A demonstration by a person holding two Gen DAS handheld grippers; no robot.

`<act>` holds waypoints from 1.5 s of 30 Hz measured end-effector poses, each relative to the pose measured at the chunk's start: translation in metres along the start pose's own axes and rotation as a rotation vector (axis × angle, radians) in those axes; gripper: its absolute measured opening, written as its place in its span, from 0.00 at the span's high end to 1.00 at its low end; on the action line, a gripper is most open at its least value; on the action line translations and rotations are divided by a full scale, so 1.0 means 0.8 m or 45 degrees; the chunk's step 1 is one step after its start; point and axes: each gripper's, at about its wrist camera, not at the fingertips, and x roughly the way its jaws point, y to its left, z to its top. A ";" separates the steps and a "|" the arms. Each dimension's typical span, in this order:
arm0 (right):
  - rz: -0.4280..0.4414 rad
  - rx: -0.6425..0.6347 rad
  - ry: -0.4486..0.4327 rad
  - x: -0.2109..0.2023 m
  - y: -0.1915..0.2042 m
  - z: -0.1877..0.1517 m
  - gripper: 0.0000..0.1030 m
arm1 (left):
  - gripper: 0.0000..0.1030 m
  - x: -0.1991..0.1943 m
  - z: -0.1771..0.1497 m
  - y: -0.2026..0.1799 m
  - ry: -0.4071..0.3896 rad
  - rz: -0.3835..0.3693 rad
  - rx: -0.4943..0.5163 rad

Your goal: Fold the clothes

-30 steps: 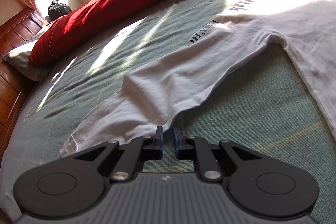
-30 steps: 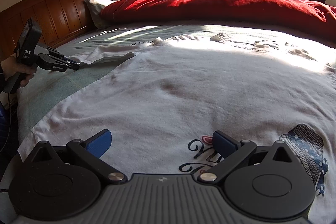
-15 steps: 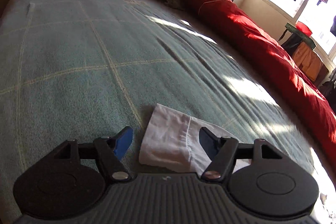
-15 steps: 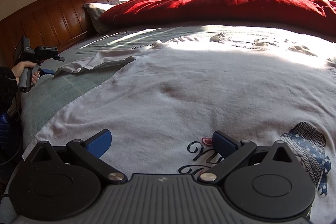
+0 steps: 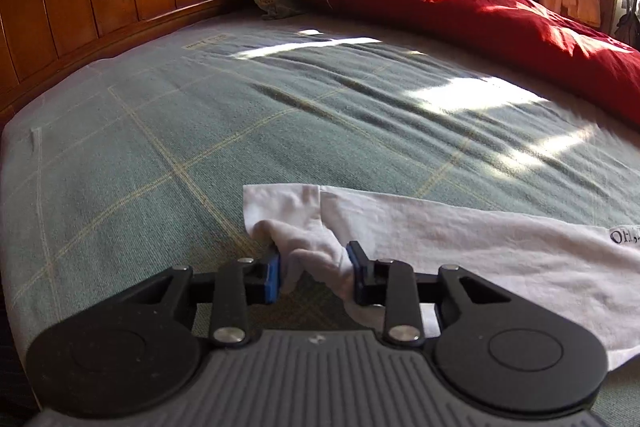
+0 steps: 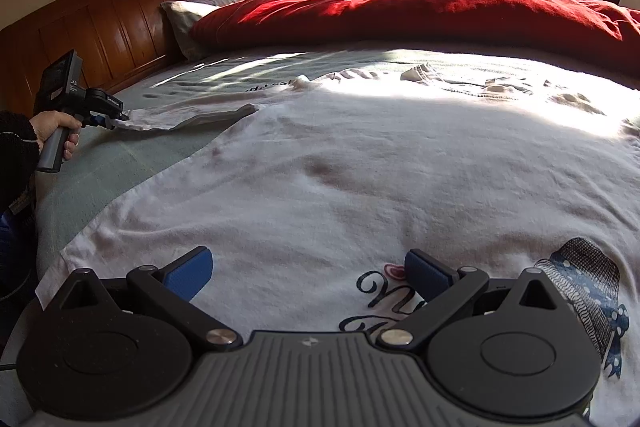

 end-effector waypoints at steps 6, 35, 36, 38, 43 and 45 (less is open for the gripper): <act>-0.006 -0.008 0.000 0.000 0.001 -0.001 0.00 | 0.48 -0.015 0.005 -0.005 -0.059 0.060 0.065; -0.001 0.045 -0.022 -0.014 -0.001 0.006 0.00 | 0.26 -0.049 -0.052 -0.261 0.106 -0.504 0.543; 0.000 0.048 -0.025 -0.015 -0.002 0.006 0.00 | 0.26 -0.046 -0.058 -0.272 0.118 -0.516 0.552; 0.001 0.055 -0.034 -0.018 -0.003 0.007 0.00 | 0.24 -0.043 -0.071 -0.270 0.146 -0.515 0.536; 0.012 0.074 -0.050 -0.024 -0.005 0.007 0.00 | 0.21 -0.063 -0.065 -0.256 0.198 -0.527 0.494; 0.010 0.081 -0.050 -0.024 -0.006 0.006 0.00 | 0.21 -0.072 -0.047 -0.261 0.200 -0.535 0.467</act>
